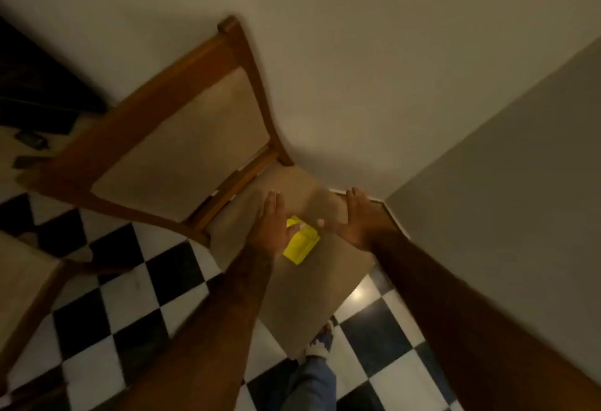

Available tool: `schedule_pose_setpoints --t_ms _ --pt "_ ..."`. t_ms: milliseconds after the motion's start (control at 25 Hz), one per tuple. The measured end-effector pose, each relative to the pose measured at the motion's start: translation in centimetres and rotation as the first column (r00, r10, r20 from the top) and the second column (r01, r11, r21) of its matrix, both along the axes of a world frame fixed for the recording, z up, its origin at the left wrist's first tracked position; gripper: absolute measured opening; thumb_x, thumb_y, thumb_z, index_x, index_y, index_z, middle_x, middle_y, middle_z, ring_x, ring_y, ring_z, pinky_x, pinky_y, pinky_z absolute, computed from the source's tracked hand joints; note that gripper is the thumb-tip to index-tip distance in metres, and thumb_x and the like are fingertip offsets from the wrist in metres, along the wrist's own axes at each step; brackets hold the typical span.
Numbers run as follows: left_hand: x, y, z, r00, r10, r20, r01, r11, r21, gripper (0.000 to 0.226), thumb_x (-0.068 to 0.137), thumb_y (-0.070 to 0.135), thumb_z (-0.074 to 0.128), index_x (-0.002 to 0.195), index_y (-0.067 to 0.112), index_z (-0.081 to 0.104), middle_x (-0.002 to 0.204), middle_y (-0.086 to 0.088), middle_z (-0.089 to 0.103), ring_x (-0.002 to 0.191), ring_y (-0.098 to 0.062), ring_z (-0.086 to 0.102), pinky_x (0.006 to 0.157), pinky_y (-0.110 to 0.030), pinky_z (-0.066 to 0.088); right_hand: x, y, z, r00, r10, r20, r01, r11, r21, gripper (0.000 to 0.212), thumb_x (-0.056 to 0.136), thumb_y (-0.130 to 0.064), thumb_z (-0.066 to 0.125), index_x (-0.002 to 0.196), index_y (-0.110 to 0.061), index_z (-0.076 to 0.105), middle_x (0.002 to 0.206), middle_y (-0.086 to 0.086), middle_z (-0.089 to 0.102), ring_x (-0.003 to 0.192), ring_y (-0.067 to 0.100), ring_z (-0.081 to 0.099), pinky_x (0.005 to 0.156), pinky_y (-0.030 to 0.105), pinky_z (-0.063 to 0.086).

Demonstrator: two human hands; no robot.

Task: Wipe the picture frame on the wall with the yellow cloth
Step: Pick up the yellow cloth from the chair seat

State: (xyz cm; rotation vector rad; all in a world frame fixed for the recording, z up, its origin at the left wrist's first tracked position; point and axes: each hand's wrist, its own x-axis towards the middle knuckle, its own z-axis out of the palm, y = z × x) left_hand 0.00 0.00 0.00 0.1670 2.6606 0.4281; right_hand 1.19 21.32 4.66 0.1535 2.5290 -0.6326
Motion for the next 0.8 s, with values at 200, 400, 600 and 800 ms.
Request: schedule_pose_setpoints --t_ms 200,400,600,800 --pt "1.5 -2.0 -10.7 0.941 0.187 0.281 -0.174 0.982 -0.072 0.092 0.099 0.049 0.051 0.159 -0.004 0.005 0.169 -0.023 0.006 0.158 -0.036 0.008 0.126 -0.04 0.009 0.9 -4.2 -12.4 0.961 -0.026 0.275 0.068 0.987 -0.146 0.103 0.088 -0.061 0.062 0.162 -0.011 0.012 0.17 0.012 0.013 0.158 0.027 0.015 0.126 0.039 0.019" --pt "1.7 -1.1 -15.3 0.957 0.227 0.178 -0.212 0.972 -0.101 0.063 0.104 0.033 0.046 0.153 -0.003 0.029 0.161 -0.024 0.031 0.151 -0.036 0.027 0.122 -0.04 0.021 0.9 -6.6 -18.6 0.978 -0.042 0.204 0.083 0.977 -0.198 0.08 0.092 -0.037 0.068 0.157 -0.008 0.031 0.16 0.015 0.036 0.147 0.032 0.035 0.118 0.038 0.03" --pt "1.0 -1.4 -15.8 0.916 0.338 0.215 -0.354 0.935 0.037 0.046 0.096 0.022 0.062 0.13 -0.009 0.059 0.139 -0.027 0.058 0.134 -0.04 0.05 0.113 -0.043 0.035 0.5 -7.2 -18.8 0.925 -0.319 0.209 0.368 0.889 -0.271 0.05 0.086 -0.016 0.071 0.136 -0.015 0.064 0.135 0.009 0.067 0.127 0.028 0.061 0.096 0.024 0.044" --pt "1.6 -0.7 -11.1 0.707 0.51 0.49 -0.692 0.642 0.33 0.026 0.089 0.006 0.072 0.107 -0.012 0.068 0.098 -0.026 0.069 0.096 -0.036 0.067 0.087 -0.05 0.06 -0.1 -3.9 -13.5 0.931 -0.278 0.236 0.325 0.926 -0.192 0.036 0.086 -0.026 0.074 0.117 -0.009 0.074 0.123 0.015 0.072 0.118 0.031 0.064 0.088 0.028 0.045"
